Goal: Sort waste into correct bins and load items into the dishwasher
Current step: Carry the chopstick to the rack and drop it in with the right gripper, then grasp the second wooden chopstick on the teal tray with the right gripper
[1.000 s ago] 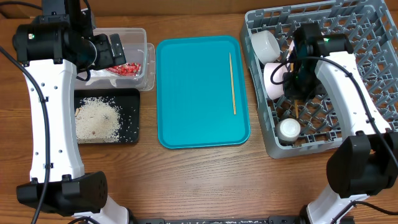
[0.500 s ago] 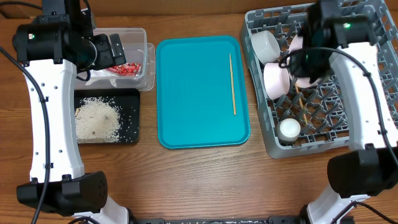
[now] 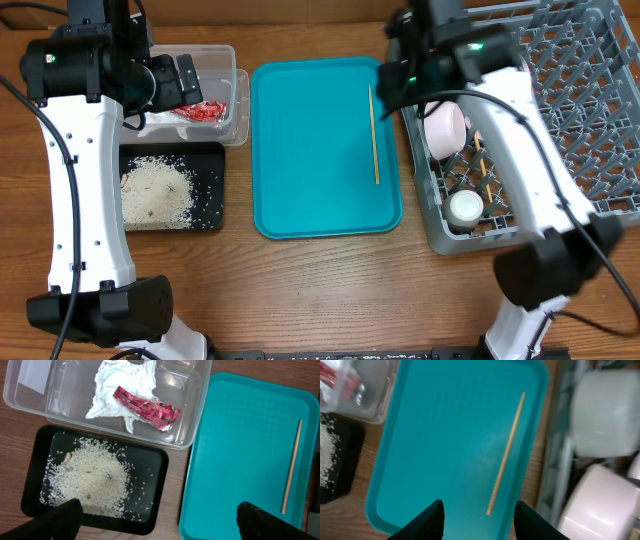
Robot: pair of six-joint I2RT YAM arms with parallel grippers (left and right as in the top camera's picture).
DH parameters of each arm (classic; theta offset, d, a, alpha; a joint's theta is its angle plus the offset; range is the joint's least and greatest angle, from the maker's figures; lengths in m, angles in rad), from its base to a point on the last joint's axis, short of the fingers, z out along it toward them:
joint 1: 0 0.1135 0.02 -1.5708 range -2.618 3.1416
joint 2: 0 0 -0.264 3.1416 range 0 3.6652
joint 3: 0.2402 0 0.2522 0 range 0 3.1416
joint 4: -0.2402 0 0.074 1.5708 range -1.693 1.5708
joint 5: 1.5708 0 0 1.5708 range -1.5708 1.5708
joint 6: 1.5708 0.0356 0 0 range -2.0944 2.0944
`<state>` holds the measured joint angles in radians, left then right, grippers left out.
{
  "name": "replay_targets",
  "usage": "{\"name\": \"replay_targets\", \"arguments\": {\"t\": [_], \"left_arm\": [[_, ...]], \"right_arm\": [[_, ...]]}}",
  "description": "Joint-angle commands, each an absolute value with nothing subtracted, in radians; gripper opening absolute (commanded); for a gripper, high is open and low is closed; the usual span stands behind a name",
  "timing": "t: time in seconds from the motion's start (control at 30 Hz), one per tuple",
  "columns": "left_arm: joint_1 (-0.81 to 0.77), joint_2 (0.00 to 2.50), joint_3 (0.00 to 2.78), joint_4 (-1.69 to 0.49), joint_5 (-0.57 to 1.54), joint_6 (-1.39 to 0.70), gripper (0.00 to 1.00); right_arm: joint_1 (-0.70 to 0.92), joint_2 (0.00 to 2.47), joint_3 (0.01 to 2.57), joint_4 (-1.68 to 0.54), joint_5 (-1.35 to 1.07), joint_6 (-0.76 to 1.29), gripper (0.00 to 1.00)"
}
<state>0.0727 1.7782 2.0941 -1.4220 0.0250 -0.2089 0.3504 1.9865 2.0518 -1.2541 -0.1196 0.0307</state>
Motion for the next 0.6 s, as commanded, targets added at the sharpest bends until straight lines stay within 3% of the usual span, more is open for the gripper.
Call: {"name": "replay_targets", "arguments": {"t": [0.0,0.57], "left_arm": [[0.072,1.778,2.103,-1.421,0.019,-0.210,1.00],[0.072,1.778,2.103,-1.421,0.019,-0.210,1.00]], "right_arm": [[0.366,2.091,2.028,-1.250,-0.054,0.081,0.47],[0.372,2.364,2.021,-1.197,-0.020,0.109,0.37]]}}
